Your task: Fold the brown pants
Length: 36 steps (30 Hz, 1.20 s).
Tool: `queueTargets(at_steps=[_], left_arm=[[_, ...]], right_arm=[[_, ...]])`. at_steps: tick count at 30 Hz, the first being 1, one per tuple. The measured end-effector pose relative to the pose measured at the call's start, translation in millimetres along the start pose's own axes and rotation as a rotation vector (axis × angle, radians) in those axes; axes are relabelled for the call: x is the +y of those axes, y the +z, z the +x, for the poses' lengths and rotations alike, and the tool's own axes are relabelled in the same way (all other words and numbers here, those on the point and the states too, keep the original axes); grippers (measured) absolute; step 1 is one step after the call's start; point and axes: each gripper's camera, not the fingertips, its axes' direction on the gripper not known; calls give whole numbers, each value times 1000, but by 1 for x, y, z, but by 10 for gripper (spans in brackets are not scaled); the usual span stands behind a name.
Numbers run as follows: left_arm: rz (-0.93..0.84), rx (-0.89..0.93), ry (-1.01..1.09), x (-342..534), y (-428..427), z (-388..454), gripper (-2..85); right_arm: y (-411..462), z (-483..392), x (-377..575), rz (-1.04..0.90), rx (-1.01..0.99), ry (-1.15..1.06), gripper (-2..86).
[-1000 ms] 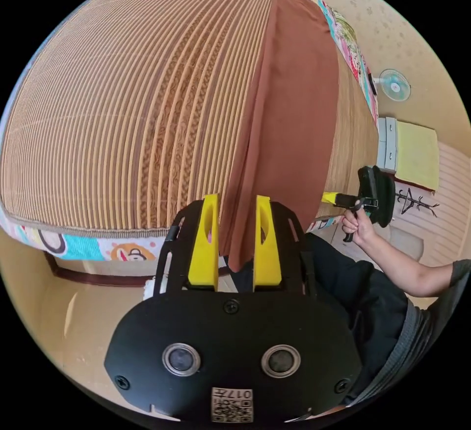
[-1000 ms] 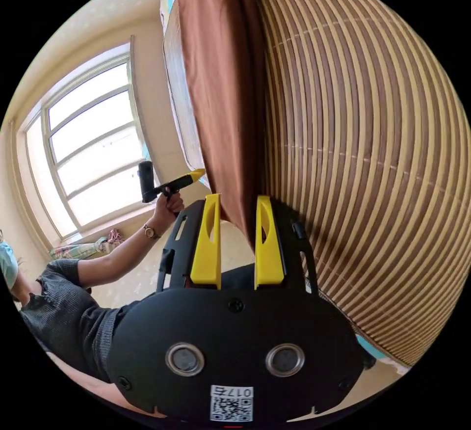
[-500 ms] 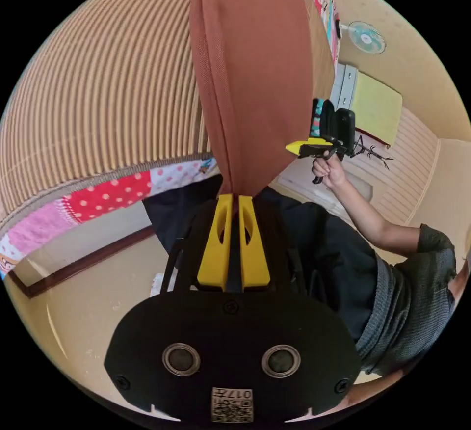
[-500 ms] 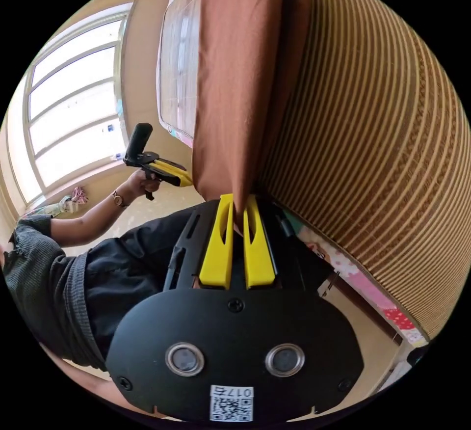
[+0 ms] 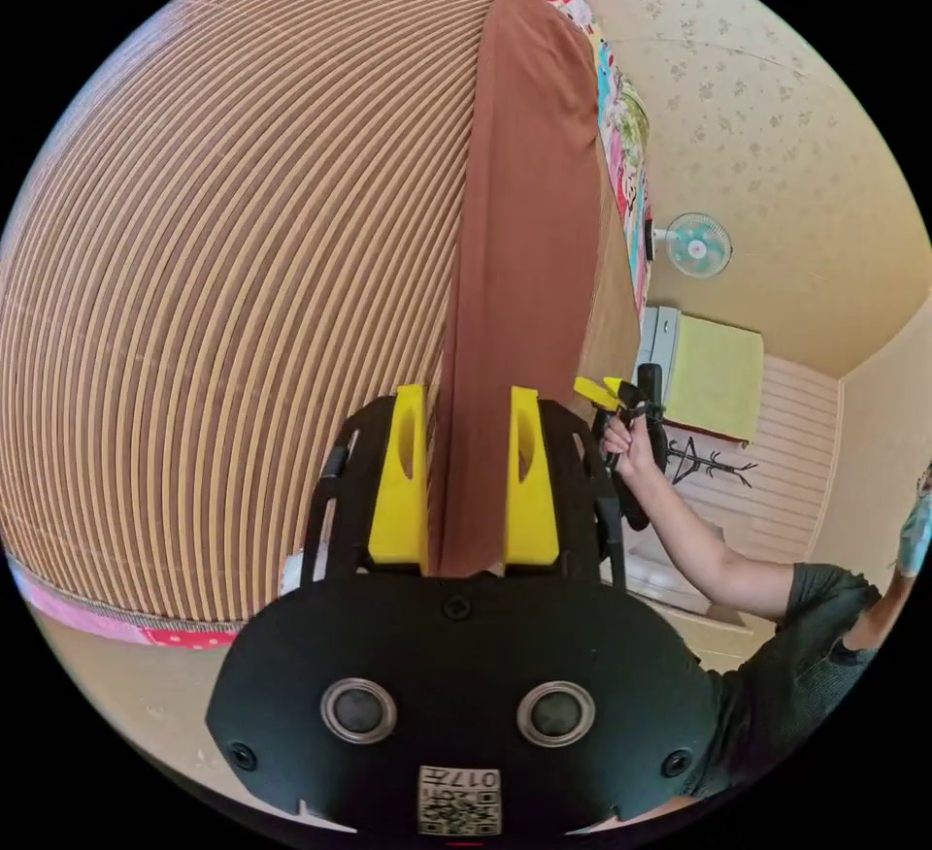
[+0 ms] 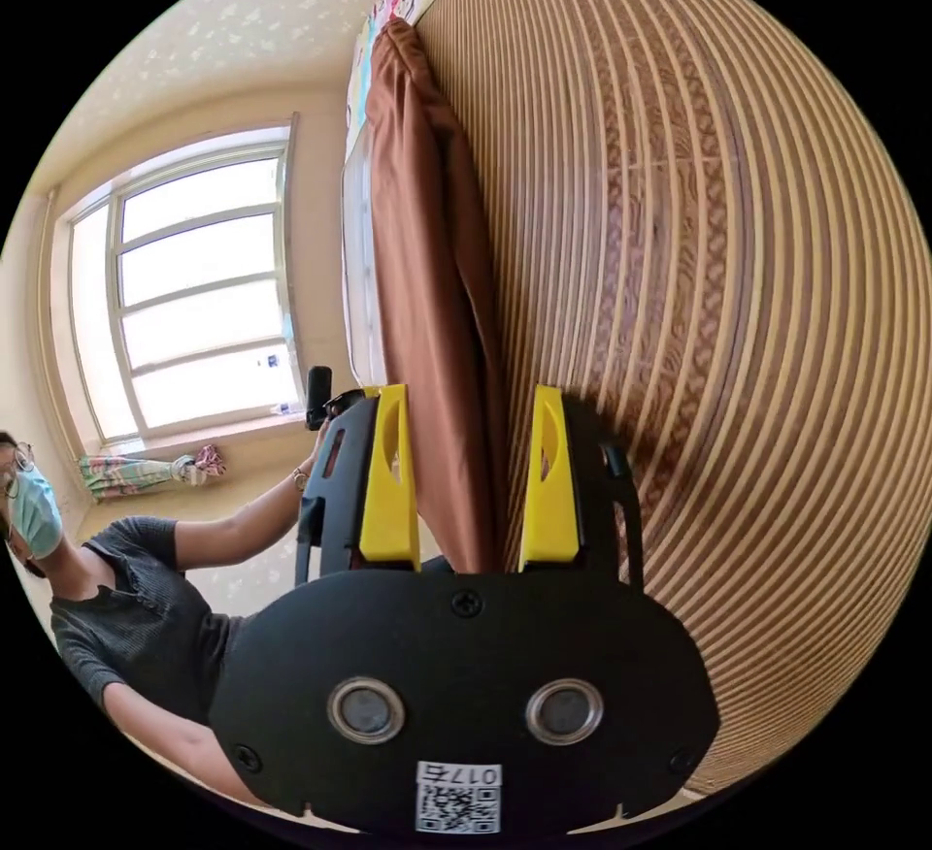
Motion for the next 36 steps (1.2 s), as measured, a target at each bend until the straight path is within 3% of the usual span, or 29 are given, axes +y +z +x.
queueTargets(at_steps=[4,7,13,19,26,29,30,34,36], left_arm=[[10,115,-37,-29,32,-30,86],[35,95,-121,-9,46,-50,40],[90,349,140,85,20,-30,29],[181,437,379,228,-27,27,26],[242,365,798,349,-85,145,30],[148,444,905,376,-98,178,57],[105,484,899,377,-97,179,69],[-147,928,663,365,-68,135,150],[-202,987,542,363,-42,113,137]], right_arm=[[49,-6,-35,-74,-89,-13,104],[61,-22,-11,-88,-85,-54,49],[18,-72,108,-46,-462,-274,19],[-48,-158,239,-43,-511,-486,10],[-115,-270,351,44,-583,-765,9],[-139,-315,396,82,-561,-919,9],[-143,-329,414,90,-574,-991,9],[-145,-371,474,41,-587,-1231,10],[-143,-386,498,17,-546,-1314,11]])
